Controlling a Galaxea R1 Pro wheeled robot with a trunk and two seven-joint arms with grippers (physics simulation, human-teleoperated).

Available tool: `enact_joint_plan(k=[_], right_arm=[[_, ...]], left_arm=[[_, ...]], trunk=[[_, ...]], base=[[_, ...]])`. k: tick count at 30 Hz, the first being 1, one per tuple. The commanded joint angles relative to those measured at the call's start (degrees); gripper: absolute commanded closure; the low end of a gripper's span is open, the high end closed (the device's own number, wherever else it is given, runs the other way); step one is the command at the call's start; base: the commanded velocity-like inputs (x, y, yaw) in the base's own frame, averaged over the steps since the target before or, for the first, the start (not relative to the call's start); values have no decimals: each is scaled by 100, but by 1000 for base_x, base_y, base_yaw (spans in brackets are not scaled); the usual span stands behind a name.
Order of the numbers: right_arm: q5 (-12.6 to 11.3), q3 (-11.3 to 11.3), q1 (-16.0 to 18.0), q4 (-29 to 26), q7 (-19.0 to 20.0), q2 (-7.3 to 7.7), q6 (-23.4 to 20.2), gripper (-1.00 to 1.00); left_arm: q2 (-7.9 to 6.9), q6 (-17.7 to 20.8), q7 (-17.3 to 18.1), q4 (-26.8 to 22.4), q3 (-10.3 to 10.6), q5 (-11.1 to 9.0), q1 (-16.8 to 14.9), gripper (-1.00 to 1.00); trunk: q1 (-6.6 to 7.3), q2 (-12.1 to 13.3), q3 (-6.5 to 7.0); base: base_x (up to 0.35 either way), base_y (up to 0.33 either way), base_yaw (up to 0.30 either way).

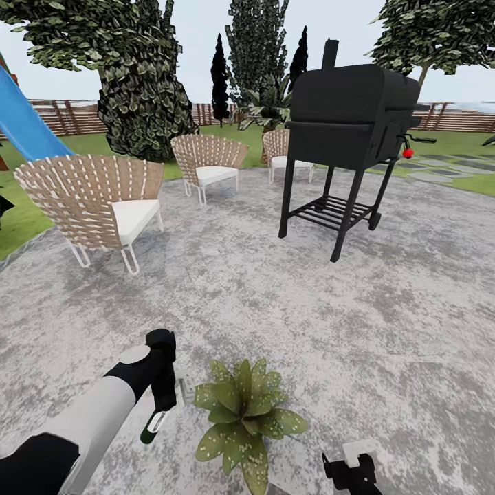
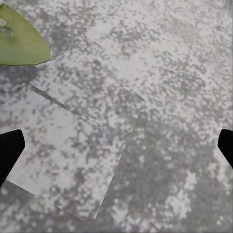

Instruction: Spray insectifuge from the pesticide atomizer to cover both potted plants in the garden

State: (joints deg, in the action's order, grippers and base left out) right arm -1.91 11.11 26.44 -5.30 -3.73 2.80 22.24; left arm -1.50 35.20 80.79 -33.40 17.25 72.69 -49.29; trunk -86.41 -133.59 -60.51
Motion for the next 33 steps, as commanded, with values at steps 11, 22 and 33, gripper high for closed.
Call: enact_joint_plan(k=[11,22,33], right_arm=[[-20,49,7,3,-30,1,12,-100],[-20,49,4,3,-27,1,8,-100],[-20,48,7,3,-28,1,9,-100]], left_arm=[[175,73,645,-101,816,14,-79,100],[-177,65,386,-7,747,-32,-20,100],[-153,35,-53,2,-38,-25,-1,100]], trunk=[[1,-2,-5],[1,-2,-5],[1,-2,-5]], base=[[1,0,0],[0,0,0],[116,0,0]])
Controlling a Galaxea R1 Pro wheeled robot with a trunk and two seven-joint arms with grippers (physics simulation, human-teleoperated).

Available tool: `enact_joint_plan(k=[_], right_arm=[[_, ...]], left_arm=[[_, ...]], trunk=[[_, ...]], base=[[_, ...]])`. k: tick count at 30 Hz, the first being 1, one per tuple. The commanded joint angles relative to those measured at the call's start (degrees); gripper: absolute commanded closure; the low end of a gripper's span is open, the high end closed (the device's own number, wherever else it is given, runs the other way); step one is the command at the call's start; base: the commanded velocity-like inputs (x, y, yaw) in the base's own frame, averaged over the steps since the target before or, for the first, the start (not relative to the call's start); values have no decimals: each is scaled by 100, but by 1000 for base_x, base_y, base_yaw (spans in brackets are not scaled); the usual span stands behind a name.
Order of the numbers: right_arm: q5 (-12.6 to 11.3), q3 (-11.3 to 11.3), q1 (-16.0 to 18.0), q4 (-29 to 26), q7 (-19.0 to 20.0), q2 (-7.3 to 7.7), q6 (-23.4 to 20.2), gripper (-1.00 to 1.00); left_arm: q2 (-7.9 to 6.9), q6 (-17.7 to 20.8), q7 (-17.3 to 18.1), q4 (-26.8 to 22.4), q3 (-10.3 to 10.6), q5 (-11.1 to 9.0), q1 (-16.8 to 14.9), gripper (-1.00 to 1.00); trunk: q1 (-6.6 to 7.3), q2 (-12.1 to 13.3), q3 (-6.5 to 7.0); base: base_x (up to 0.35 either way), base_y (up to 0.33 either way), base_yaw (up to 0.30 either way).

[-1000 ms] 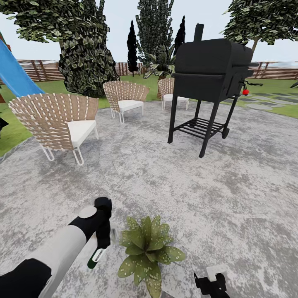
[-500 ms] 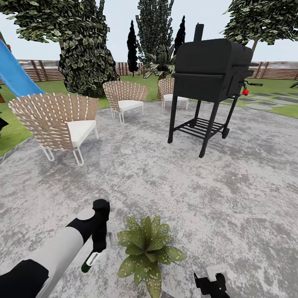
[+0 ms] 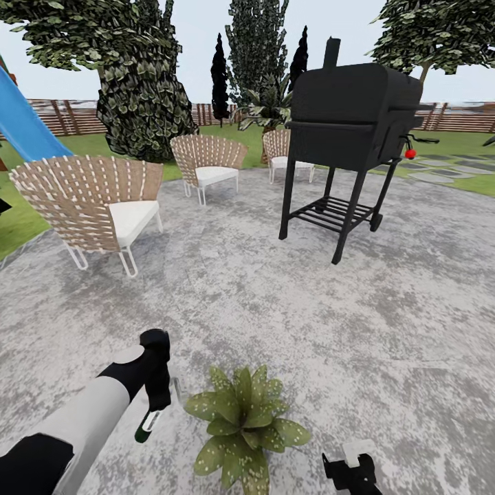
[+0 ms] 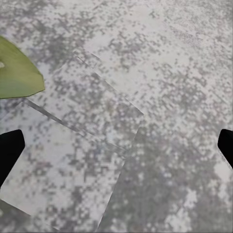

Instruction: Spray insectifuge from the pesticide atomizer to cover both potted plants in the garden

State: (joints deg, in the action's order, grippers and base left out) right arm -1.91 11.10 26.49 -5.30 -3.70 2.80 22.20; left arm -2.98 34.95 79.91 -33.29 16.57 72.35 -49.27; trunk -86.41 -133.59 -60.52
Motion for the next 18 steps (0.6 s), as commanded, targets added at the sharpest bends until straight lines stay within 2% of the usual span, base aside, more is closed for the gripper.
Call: enact_joint_plan(k=[1,3,8,13,18], right_arm=[[-20,49,2,3,-32,1,14,-100],[-20,44,0,3,-34,1,15,-100],[-20,44,-1,3,-35,1,18,-100],[-20,48,2,3,-35,1,21,-100],[-20,42,1,3,-35,1,21,-100]], left_arm=[[-2,55,34,-9,27,11,37,100],[5,31,10,-10,26,8,200,100],[-20,29,-509,66,-3,-63,452,100],[-2,46,-562,101,-182,-69,505,100],[3,75,-564,34,-238,-64,506,100]], trunk=[[1,-2,-5],[1,-2,-5],[1,-2,-5],[1,-2,-5],[1,-2,-5]], base=[[32,0,0],[12,0,0],[2,0,0],[5,-2,0],[166,-170,23]])
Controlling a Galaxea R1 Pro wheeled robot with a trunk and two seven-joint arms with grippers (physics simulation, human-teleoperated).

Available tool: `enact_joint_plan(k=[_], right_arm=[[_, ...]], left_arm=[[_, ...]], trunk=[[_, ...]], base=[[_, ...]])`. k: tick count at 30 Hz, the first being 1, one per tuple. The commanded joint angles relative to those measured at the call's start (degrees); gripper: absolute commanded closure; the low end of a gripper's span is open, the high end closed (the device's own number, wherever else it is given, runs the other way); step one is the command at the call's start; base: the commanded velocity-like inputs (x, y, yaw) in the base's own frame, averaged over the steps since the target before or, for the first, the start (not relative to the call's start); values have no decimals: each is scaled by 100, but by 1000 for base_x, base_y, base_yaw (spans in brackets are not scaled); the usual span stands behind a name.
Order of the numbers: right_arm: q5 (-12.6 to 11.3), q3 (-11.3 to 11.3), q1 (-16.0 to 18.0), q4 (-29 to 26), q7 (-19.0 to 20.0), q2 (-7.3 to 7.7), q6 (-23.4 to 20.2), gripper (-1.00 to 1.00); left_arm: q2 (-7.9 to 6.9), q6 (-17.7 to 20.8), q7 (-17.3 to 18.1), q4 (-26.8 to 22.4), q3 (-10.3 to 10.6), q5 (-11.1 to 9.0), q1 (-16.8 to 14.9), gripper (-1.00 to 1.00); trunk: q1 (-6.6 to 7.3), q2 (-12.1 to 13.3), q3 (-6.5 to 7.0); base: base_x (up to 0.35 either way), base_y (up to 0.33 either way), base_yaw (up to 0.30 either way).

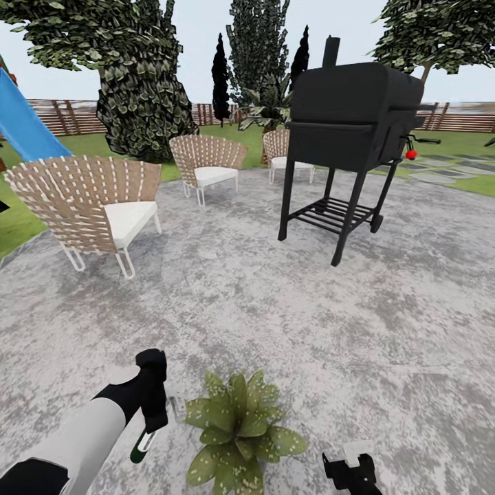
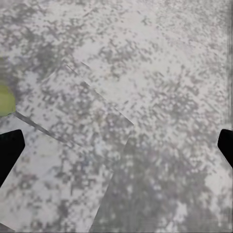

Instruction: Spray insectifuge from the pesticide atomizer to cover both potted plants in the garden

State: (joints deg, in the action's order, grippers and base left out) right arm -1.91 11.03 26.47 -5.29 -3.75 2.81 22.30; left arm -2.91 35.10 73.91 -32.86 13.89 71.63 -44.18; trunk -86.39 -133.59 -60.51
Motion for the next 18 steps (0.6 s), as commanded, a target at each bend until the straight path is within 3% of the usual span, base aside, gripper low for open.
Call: enact_joint_plan(k=[1,4,8,18], right_arm=[[-20,48,2,2,-29,2,11,-100],[-20,48,1,2,-29,1,11,-100],[-20,48,2,2,-29,4,11,-100],[-20,49,5,2,-29,3,11,-100]], left_arm=[[-10,64,36,-15,32,9,-3,100],[-26,66,34,-18,34,9,-3,100],[-18,67,29,-19,34,9,-3,100],[17,75,27,-44,68,18,-77,100]], trunk=[[-1,-2,-5],[-1,-2,-5],[-1,-2,-5],[-1,-2,-5]], base=[[180,-220,161],[45,-197,227],[-206,-153,63],[-20,-13,38]])
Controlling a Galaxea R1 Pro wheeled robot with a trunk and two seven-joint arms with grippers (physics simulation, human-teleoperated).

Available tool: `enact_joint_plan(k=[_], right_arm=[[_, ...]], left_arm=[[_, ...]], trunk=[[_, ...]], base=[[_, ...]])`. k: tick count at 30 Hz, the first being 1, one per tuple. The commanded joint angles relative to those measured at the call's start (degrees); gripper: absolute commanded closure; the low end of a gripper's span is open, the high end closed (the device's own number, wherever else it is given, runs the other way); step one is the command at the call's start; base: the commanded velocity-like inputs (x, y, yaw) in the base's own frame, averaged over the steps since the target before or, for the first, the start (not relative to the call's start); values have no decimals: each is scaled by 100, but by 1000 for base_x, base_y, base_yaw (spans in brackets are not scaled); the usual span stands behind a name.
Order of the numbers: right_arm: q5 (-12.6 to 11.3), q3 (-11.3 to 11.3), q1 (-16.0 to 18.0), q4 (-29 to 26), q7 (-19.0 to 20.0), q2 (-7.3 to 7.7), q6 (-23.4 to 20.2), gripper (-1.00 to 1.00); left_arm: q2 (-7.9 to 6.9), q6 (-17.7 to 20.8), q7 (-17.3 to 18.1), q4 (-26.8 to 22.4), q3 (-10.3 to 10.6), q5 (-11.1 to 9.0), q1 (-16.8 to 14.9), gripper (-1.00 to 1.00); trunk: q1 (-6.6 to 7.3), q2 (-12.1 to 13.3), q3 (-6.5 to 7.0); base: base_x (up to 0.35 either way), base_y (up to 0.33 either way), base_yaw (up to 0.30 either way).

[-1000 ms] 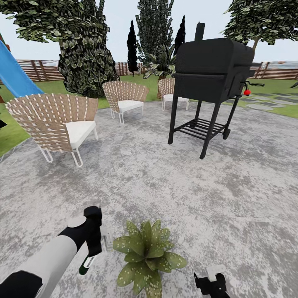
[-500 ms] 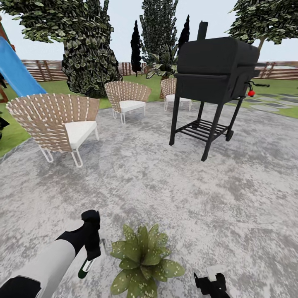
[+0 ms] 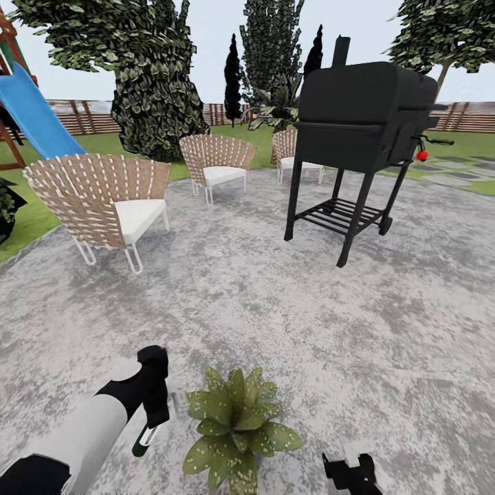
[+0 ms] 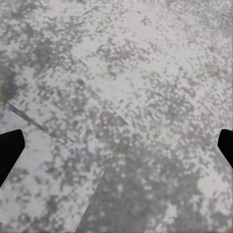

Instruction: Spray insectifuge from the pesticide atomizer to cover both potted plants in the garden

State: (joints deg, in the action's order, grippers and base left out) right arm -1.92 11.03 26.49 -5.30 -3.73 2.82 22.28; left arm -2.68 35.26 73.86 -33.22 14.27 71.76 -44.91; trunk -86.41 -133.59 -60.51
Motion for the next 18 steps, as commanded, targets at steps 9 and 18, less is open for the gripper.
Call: enact_joint_plan(k=[9,18], right_arm=[[-19,56,1,2,-31,115,13,-100],[-19,57,-1,-6,-31,139,13,-100]], left_arm=[[-13,60,38,-69,32,5,-17,100],[-13,61,32,-75,24,5,-17,100]], trunk=[[1,-2,-5],[1,-2,-5]], base=[[0,0,112],[-107,-172,0]])
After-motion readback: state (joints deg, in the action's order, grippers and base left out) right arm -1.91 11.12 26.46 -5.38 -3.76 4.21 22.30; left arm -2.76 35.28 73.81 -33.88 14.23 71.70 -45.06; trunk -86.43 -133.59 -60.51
